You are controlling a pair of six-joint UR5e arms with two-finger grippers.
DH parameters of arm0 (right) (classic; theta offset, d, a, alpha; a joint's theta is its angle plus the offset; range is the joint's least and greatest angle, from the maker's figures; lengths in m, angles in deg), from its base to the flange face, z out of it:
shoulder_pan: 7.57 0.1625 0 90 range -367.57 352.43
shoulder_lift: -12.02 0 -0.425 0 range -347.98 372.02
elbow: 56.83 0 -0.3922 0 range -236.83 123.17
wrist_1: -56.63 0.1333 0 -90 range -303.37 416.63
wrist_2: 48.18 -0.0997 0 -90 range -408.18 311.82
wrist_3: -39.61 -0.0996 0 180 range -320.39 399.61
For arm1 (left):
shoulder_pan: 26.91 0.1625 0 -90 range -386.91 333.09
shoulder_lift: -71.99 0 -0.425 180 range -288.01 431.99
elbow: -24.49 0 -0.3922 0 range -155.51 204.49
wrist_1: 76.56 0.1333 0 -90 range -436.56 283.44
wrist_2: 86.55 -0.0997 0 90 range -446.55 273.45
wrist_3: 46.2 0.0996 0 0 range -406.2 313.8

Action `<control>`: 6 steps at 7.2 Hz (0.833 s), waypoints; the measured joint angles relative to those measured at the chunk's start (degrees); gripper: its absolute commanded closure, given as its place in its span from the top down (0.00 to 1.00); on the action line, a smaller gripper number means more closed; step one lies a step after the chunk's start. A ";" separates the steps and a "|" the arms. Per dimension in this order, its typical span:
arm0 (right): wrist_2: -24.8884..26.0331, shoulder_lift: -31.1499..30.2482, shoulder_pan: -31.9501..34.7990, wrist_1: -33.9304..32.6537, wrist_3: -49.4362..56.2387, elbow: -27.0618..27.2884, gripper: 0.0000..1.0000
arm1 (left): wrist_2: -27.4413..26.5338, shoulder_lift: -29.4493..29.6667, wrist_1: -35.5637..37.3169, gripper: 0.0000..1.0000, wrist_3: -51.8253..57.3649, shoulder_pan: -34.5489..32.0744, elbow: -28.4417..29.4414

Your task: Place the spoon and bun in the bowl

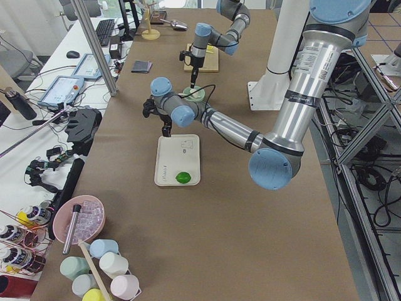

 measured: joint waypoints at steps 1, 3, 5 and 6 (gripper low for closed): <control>-1.13 -2.33 1.60 -0.02 0.73 1.88 1.00 | 0.02 -0.07 -0.01 0.98 0.08 -0.19 0.00; -8.76 -14.16 8.91 -0.21 8.27 10.32 1.00 | -0.07 -0.94 0.04 0.98 1.59 -2.43 -0.05; -18.21 -25.99 19.78 -0.55 21.78 14.76 1.00 | -0.05 -4.78 0.10 0.98 10.28 -6.95 -0.18; -22.71 -31.52 26.06 -0.66 30.49 15.40 1.00 | 0.19 -7.60 0.16 0.98 16.15 -10.40 -0.28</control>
